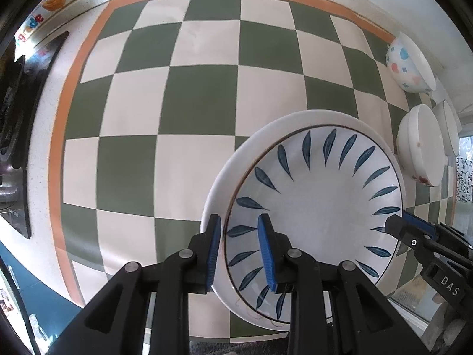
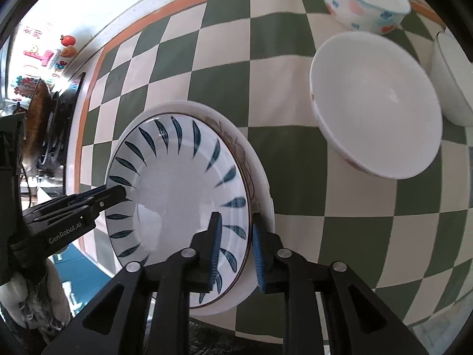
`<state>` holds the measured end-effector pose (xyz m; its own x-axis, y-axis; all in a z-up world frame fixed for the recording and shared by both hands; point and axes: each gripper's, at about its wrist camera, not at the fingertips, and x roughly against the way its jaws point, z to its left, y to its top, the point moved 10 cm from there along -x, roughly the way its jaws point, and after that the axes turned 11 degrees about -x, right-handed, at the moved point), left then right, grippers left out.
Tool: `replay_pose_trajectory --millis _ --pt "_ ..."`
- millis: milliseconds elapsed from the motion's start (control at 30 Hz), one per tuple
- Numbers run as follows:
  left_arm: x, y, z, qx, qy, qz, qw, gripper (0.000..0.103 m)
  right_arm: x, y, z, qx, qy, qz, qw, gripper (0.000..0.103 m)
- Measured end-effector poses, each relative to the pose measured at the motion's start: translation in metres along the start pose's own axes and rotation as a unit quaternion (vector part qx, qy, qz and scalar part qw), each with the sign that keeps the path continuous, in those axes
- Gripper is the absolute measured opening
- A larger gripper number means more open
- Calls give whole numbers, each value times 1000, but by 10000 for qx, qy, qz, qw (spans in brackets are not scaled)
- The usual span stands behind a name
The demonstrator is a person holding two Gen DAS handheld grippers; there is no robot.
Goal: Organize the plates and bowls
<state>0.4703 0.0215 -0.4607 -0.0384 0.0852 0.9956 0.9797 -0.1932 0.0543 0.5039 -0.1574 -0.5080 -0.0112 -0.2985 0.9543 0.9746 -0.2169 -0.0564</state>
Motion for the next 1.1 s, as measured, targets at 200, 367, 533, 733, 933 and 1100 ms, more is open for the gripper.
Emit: replay_pose_trajectory --millis 200,367,533,733,933,1100 --pt "31 -10 3 24 67 -334 9994 35 18 -4 5 112 -156 -200 9996 38" --pt "66 -22 7 -75 217 -738 9970 79 47 -22 13 156 -227 -525 9982 77" --pt "107 -37 8 -207 267 -1164 9926 86 84 -42 19 131 -282 -953 9950 85" --pt "147 -56 -7 -319 104 -1525 9877 89 135 -70 29 70 -271 -1485 9885 88" --pt "177 -78 -21 -474 -35 -1755 9833 89 180 -98 35 1 -164 -1869 9822 90" --pt "187 -93 -28 -527 -113 -1860 9811 89 198 -122 39 -13 -42 -2003 9797 91"
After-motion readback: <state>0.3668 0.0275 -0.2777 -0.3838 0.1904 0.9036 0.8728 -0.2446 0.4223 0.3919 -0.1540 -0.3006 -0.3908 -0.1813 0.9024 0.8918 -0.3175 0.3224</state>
